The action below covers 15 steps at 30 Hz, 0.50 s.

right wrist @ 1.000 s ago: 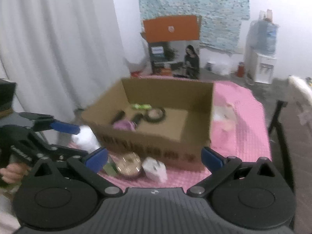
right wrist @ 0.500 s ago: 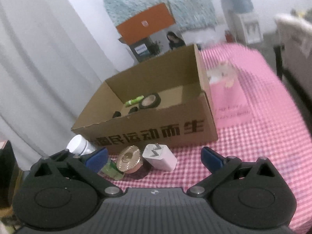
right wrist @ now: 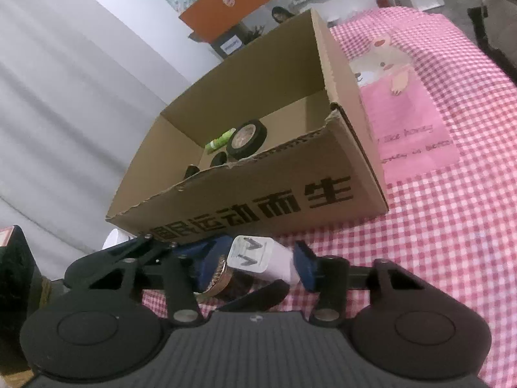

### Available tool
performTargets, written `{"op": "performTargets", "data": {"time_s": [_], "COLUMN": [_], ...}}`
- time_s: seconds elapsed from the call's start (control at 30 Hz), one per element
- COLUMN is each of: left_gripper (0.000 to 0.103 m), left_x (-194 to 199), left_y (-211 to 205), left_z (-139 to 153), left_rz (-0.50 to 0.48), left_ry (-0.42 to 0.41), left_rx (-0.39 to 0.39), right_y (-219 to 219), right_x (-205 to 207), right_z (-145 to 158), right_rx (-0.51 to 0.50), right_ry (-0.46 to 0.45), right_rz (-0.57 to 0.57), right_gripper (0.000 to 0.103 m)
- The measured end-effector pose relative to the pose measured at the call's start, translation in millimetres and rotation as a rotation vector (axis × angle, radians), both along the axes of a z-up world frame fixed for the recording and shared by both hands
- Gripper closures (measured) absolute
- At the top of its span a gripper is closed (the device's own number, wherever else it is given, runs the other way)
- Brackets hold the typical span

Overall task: Organize rigid objects
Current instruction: 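Grasp the white charger plug beside the box with the right tool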

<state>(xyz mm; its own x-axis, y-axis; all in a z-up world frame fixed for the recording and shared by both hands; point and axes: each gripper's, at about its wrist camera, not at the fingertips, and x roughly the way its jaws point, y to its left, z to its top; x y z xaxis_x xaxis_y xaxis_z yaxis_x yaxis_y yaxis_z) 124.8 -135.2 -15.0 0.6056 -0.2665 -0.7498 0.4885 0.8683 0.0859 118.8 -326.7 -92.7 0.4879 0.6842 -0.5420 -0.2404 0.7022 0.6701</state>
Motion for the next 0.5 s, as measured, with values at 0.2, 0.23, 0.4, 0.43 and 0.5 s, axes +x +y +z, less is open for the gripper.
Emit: {"op": "performTargets", "data": {"time_s": [0.2,0.23,0.4,0.43,0.5], "left_gripper": [0.045,0.045,0.045,0.045,0.045], "left_x": [-1.0,-0.7,-4.2,-3.9,-9.5], "left_y": [-1.6,-1.8,-4.4,-6.8,-10.0], "left_z": [1.3,1.6,1.8,2.1,1.6], "left_rz": [0.002,-0.002,-0.026,-0.033,-0.062], "left_ry": [0.022,0.028,0.060,0.067,0.082], "left_rx": [-0.026,-0.034,-0.086,-0.099,-0.127], "right_y": [0.6,-1.0,-11.4,-13.5,-20.3], "right_x": [4.6,5.8,3.6,2.5,-1.5], "right_z": [-5.1,-5.4,-5.1,-4.9,-5.4], "right_rx": [-0.010,-0.013,-0.038,-0.043,-0.058], "right_ry": [0.015,0.014,0.017,0.018,0.021], "right_rz": [0.018,0.016,0.001,-0.003,-0.017], "right_gripper": [0.067,0.068,0.068,0.068,0.068]}}
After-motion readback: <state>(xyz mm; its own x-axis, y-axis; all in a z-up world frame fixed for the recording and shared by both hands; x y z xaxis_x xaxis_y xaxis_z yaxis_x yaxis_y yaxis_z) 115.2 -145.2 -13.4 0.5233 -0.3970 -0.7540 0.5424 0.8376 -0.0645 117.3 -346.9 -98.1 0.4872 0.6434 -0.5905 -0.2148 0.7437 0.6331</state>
